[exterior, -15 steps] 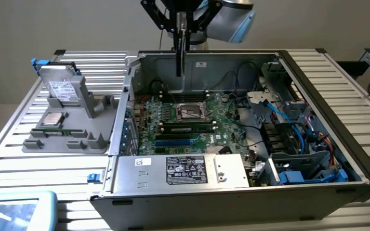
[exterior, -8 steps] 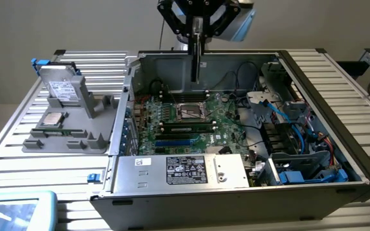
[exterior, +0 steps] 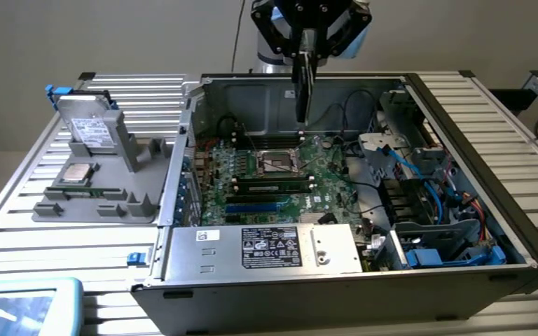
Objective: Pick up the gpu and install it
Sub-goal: 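Pick up the gpu and move the gpu toward the slot, then insert the gpu into the slot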
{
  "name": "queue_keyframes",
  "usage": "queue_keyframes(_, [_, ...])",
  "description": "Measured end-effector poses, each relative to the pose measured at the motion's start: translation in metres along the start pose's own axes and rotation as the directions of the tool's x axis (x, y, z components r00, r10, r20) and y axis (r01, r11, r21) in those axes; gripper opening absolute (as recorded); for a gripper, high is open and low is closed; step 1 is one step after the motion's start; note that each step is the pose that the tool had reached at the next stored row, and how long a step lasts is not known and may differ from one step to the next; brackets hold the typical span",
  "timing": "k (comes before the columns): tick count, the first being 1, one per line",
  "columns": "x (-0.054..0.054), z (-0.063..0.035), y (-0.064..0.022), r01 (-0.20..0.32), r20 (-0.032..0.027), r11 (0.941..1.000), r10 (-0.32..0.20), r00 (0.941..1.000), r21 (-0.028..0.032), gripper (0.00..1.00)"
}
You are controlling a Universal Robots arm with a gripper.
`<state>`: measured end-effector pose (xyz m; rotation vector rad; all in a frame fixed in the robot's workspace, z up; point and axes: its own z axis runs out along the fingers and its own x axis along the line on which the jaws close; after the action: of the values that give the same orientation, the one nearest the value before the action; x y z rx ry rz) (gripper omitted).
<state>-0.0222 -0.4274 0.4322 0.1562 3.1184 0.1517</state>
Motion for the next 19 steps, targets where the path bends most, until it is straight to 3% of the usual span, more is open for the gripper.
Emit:
queue_keyframes(4, [-0.0047,0.0012,0.0004,0.036,-0.0072,0.9994,-0.036,0.9993,-0.0001,0.27])
queue_keyframes(6, [-0.008,0.0014,0.0007,0.039,-0.0154,0.9992,-0.039,0.9991,0.0001,0.27])
queue_keyframes(19, [-0.0081,0.0014,0.0007,0.039,-0.0158,0.9992,-0.039,0.9991,0.0001,0.27])
